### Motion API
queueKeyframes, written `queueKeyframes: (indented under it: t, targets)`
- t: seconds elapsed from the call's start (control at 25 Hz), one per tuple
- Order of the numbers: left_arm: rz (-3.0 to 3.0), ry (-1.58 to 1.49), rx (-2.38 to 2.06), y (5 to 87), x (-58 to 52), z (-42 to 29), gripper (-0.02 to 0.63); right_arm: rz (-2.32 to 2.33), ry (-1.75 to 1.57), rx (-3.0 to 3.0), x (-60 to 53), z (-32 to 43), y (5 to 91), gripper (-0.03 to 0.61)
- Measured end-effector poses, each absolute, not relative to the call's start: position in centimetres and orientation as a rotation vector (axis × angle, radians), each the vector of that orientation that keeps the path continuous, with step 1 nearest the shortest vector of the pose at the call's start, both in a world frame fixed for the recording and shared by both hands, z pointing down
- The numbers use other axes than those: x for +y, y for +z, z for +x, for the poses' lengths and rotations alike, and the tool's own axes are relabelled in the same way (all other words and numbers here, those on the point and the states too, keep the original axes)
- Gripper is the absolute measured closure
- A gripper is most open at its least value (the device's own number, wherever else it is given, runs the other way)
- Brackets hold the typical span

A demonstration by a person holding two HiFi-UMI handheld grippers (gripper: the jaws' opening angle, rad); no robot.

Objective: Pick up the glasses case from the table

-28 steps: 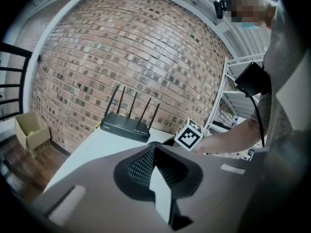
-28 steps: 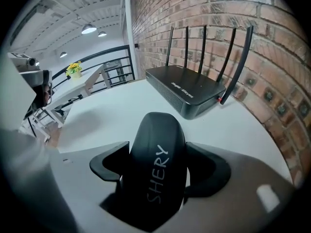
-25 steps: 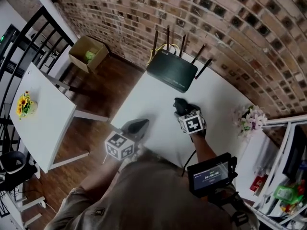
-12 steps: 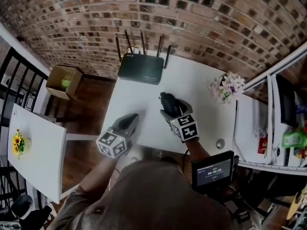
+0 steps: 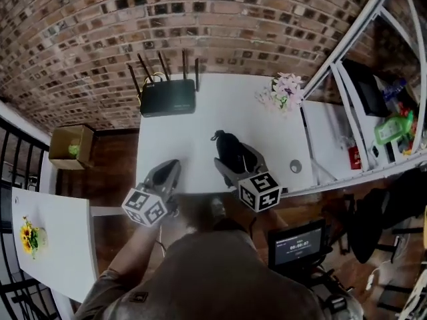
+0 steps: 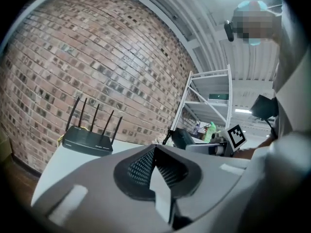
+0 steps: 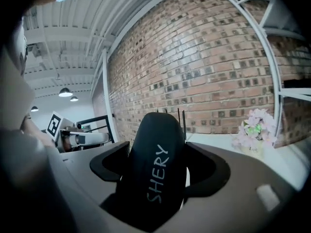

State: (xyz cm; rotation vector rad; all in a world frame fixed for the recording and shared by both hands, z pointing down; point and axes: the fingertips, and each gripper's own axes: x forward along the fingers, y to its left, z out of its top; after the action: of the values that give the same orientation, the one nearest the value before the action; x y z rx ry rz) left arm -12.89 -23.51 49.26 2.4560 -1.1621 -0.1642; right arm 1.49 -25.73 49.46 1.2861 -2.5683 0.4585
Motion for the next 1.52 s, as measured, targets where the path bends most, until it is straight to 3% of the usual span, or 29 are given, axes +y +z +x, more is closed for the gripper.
queueKeyframes:
  t: [0.36, 1.52]
  targets:
    - [2.496, -0.205, -1.101, 47.2, -20.2, -11.2, 0.623, 1.424, 0.546, -2.615, -20.4, 4.4, 47.7, 0.207]
    - [2.473, -0.183, -1.18, 46.6, -18.5, -6.9, 0.623, 1.375, 0.703, -2.762, -19.8, 9.4, 46.8, 0.207]
